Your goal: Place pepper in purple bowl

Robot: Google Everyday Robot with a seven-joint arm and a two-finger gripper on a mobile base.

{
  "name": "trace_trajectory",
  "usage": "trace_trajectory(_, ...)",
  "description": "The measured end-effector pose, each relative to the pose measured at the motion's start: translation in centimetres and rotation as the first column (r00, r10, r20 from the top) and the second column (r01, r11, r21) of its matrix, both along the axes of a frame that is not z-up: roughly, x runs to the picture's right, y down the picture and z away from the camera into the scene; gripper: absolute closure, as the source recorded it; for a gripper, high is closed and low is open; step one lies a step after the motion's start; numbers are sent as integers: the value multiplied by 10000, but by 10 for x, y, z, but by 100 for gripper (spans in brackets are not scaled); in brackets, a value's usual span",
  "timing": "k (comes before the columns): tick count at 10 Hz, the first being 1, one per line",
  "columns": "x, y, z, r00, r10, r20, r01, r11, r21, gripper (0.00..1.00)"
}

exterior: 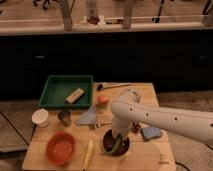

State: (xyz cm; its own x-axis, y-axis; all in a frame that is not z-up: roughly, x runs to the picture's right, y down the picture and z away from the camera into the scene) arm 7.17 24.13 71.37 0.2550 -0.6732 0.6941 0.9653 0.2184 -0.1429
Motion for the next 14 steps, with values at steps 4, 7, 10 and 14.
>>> trace_trajectory(4, -8, 0, 4, 9998, -142, 166, 144, 9998, -104, 100)
trace_trajectory(7, -12, 0, 6, 9994, -216, 254, 220, 9996, -157, 100)
trace_trajectory(10, -13, 0, 8, 9992, -297, 285, 303, 9993, -226, 91)
trace_trajectory(14, -13, 2, 8, 9988, -328, 376, 342, 9987, -375, 50)
